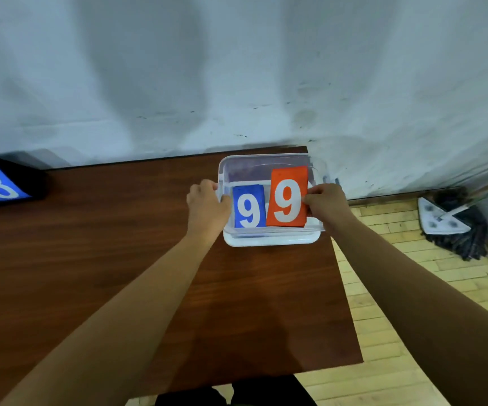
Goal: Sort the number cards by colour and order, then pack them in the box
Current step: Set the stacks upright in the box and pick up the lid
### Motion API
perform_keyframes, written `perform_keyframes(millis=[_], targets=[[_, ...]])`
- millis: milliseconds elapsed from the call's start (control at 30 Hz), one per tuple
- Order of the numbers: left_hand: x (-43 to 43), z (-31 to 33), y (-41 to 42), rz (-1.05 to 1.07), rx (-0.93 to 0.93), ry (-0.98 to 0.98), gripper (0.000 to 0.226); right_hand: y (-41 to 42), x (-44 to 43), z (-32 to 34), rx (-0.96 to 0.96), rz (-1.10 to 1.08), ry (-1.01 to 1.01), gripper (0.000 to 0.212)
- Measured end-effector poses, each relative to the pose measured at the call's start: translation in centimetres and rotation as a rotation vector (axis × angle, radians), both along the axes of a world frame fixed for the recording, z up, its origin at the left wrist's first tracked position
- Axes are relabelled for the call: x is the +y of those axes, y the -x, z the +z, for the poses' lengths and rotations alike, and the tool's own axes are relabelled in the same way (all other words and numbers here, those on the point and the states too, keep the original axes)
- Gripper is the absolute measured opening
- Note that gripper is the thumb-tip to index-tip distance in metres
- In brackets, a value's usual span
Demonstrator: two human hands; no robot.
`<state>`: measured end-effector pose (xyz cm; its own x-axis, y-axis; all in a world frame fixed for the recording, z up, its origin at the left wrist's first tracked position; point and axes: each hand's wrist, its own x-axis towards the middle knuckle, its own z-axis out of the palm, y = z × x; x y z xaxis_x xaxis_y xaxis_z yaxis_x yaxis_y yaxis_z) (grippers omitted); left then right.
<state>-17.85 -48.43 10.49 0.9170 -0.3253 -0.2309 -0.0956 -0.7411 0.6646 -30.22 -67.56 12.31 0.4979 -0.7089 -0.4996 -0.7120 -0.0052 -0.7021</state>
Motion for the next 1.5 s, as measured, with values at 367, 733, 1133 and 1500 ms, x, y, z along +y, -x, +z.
perform_keyframes(millis=[367, 733, 1133, 1500], targets=[[0.0, -2.5, 0.1, -0.029, 0.088, -0.003, 0.017, -3.5, -2.3, -5.9, 0.331, 0.149, 0.155, 0.037], [0.4, -2.9, -0.2, -0.040, 0.131, -0.018, 0.028, -1.3, -2.0, -4.3, 0.084, 0.256, 0.517, 0.034], [0.9, -2.6, -0.7, -0.067, 0.129, 0.019, 0.012, 3.0, -1.4, -3.7, 0.121, -0.079, 0.502, 0.019], [12.0, 0.5, -5.2, -0.021, 0.016, 0.104, 0.014, -0.3, 9.7, 0.2, 0.014, -0.092, 0.440, 0.021]])
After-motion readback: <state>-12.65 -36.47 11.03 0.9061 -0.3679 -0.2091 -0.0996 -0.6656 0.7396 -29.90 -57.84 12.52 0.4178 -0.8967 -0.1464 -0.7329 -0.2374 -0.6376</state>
